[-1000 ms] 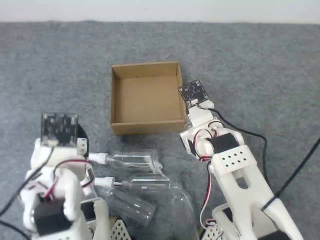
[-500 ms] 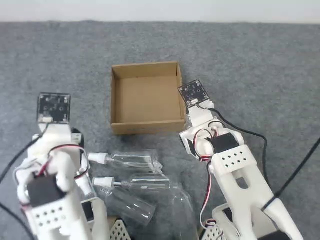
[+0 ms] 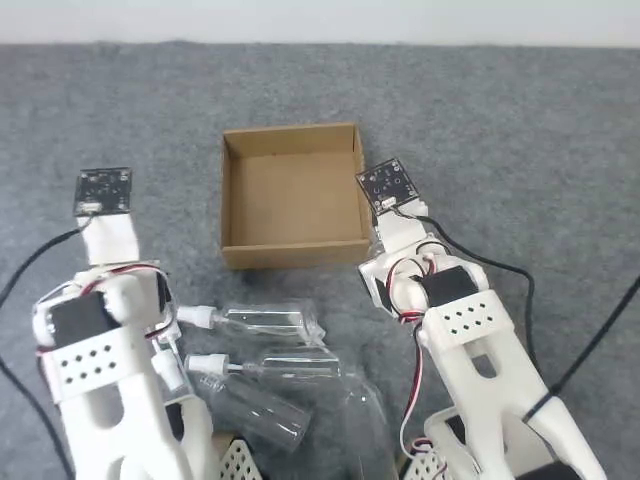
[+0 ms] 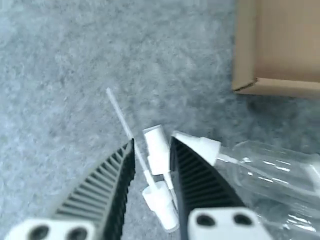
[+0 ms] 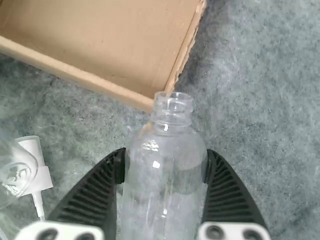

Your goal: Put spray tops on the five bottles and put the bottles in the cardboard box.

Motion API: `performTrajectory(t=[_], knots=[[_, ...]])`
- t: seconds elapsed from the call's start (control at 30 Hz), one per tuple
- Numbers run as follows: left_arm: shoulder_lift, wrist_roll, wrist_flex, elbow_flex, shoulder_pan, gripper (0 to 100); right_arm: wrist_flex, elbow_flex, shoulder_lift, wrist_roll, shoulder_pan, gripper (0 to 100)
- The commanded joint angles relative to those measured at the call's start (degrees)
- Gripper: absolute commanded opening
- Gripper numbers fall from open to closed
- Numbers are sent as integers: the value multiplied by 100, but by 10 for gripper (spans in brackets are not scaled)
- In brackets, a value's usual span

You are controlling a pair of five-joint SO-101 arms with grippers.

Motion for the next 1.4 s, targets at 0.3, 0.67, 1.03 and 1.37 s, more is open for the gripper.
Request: performTrajectory(t=[0.3, 0.67, 1.03, 1.37], knots=[[114, 396, -167, -101, -387, 138, -119, -18, -224, -9, 31, 85], [193, 598, -211, -66, -598, 171, -119, -9, -224, -9, 31, 85], [2013, 598, -308, -541, -571, 170, -119, -9, -224, -9, 31, 85], [2066, 730, -932, 57, -607, 170, -119, 0, -224, 0, 31, 86]])
